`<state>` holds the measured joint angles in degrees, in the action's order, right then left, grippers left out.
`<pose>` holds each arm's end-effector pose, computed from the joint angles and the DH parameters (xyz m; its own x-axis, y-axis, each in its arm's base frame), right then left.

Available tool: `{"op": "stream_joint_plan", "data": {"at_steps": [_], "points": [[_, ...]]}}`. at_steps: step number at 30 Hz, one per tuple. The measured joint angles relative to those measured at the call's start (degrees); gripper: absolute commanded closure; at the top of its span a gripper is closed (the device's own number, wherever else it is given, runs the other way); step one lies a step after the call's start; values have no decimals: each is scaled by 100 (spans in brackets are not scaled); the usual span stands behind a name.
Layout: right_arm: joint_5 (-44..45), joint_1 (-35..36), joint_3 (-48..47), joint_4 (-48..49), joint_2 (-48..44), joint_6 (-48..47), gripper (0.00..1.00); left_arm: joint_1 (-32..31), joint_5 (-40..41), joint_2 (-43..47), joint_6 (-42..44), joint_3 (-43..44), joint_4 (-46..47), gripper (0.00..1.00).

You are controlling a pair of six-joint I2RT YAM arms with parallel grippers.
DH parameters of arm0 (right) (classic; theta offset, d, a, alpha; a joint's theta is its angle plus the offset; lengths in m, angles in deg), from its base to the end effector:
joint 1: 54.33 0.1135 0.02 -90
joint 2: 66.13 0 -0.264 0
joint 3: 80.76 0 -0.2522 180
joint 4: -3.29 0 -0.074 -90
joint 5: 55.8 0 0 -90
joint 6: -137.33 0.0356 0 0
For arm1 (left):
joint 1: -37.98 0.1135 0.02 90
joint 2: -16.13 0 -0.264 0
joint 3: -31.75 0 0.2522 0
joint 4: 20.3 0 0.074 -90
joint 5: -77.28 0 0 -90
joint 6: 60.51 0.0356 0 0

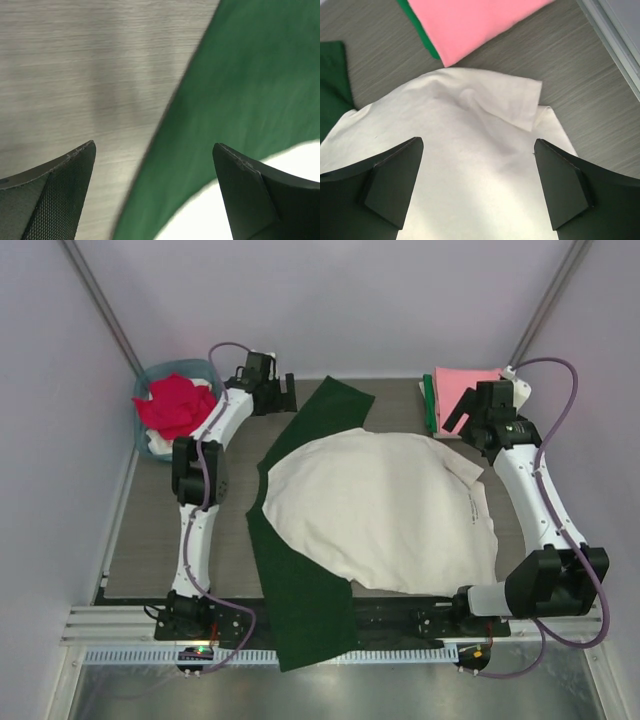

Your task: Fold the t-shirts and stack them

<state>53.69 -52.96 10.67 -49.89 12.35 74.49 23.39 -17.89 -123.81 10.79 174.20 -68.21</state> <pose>0.2943 -0.0048 0.3429 -0.5067 0.4183 -0.7538 0.5084 0.8512 0.1306 0.5323 -0.1419 0.2165 -0.7528 -0.1340 -0.6445 0.0747 0.9553 -0.2859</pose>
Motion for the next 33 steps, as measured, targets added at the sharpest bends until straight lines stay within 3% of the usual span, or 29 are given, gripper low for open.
{"op": "stream_joint_plan", "data": {"at_steps": [4, 8, 12, 15, 18, 23, 33], "points": [[-389, 2, 184, 282, -221, 33, 0, -37, 334, 1010, -203, -1056, -74, 0], [-866, 9, 629, 457, -380, 111, 1, -90, 566, 2734, -407, -2485, 52, 2], [-1469, 17, 938, 481, -57, 184, 0, -236, 522, 4035, -643, -3840, 737, 2], [-1838, 59, 992, 540, 457, 210, 0, -431, 337, 4000, -791, -4341, 1027, 7], [-2072, 122, 918, 603, 990, 208, 0, -601, 105, 3416, -994, -4621, 1176, 9], [-2284, 323, 280, 645, 1954, 197, 0, -704, 28, 2938, -1432, -5458, 1213, 10], [-2339, 1202, -1032, 767, 3519, 201, 0, -498, 780, 3676, -2212, -6424, 1340, 10]]}}
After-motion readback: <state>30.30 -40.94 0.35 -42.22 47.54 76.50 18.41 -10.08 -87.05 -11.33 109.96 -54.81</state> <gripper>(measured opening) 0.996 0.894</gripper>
